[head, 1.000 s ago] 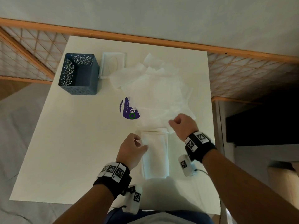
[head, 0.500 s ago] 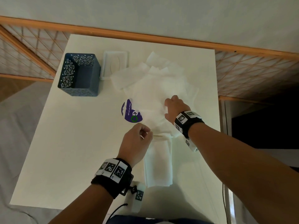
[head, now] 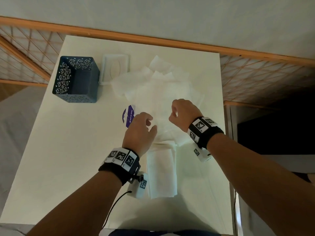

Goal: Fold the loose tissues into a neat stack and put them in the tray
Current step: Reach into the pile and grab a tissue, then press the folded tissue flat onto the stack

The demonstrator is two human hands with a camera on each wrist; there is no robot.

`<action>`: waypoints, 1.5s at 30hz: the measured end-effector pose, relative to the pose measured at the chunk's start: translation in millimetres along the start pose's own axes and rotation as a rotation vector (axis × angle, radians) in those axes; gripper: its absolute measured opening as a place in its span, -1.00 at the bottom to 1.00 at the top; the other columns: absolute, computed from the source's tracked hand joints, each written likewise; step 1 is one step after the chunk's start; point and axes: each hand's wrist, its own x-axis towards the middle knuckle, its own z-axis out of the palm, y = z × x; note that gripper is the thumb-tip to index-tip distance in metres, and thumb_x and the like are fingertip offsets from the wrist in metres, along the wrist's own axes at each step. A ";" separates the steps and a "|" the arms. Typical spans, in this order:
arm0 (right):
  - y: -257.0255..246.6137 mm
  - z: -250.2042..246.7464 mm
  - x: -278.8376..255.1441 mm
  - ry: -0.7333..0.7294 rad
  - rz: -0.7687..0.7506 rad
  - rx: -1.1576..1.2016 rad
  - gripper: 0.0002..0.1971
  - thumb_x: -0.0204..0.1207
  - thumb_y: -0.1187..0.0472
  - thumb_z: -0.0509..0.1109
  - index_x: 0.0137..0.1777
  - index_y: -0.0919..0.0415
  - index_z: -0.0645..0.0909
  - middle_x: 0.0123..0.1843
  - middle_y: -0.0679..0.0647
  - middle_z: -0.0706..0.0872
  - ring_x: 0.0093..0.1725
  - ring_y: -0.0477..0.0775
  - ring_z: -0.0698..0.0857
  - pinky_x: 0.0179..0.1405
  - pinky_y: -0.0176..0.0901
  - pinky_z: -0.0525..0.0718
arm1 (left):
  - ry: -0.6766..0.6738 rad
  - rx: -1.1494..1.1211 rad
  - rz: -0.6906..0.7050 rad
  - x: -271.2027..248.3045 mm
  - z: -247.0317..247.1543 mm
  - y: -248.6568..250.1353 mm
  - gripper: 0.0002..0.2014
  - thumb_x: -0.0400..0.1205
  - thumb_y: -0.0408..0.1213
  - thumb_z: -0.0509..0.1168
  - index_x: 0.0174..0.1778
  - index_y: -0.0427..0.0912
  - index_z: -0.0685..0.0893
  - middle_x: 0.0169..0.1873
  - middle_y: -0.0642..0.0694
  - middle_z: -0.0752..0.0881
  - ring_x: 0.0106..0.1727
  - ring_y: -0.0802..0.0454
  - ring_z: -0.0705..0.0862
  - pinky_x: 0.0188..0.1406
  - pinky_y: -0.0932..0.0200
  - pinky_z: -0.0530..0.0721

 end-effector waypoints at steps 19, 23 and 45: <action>13.2 40.1 13.3 -0.156 0.071 -0.233 -0.74 0.66 0.36 0.19 0.30 0.21 0.53 0.31 0.15 0.61 0.21 0.23 0.64 0.07 0.01 0.56 | -0.079 0.132 -0.075 13.9 -4.6 -7.5 -0.88 0.70 -0.13 0.36 0.14 0.06 0.65 -0.03 0.16 0.73 0.04 0.16 0.70 0.11 0.13 0.66; 20.8 37.1 8.1 -0.164 0.066 -0.131 -0.64 0.69 0.12 0.32 0.44 0.17 0.46 0.36 0.12 0.62 0.29 0.24 0.63 0.16 0.08 0.65 | -0.093 0.147 -0.060 20.8 -0.5 0.0 -0.88 0.71 -0.13 0.35 0.15 0.04 0.64 -0.02 0.15 0.71 0.04 0.15 0.70 0.09 0.12 0.66; 2.2 -23.3 -38.9 0.327 -0.287 0.203 -0.83 0.51 0.24 0.48 0.09 0.21 0.66 0.15 0.04 0.65 0.11 0.17 0.62 0.08 -0.14 0.58 | -0.062 0.272 0.358 29.4 -5.3 54.9 -0.67 0.88 -0.09 0.13 0.51 0.06 0.65 0.24 0.04 0.75 0.21 -0.01 0.74 0.11 0.01 0.70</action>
